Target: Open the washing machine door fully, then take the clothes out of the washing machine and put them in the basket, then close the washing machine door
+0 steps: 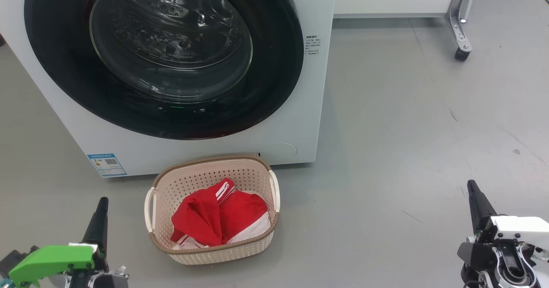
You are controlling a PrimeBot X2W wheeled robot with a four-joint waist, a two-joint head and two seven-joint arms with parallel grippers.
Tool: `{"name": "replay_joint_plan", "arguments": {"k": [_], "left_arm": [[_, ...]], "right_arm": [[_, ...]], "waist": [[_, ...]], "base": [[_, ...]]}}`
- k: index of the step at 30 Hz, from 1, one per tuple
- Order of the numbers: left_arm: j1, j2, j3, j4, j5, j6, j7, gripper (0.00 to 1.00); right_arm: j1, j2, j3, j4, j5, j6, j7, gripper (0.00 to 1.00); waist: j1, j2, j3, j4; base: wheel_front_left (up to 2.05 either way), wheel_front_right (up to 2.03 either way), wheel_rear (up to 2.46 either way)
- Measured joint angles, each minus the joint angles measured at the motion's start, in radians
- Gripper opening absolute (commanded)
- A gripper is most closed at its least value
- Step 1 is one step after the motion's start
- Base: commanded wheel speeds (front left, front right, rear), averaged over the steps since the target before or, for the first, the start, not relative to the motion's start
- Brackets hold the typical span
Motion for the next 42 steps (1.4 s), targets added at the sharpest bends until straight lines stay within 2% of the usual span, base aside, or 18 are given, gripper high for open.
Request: {"name": "replay_joint_plan", "arguments": {"k": [42], "left_arm": [[0.0, 0.0, 0.0, -0.002, 0.0, 0.0, 0.0, 0.0]], "right_arm": [[0.0, 0.0, -0.001, -0.003, 0.0, 0.0, 0.0, 0.0]], "waist": [[0.0, 0.0, 0.0, 0.0]], "base": [[0.0, 0.0, 0.0]]}}
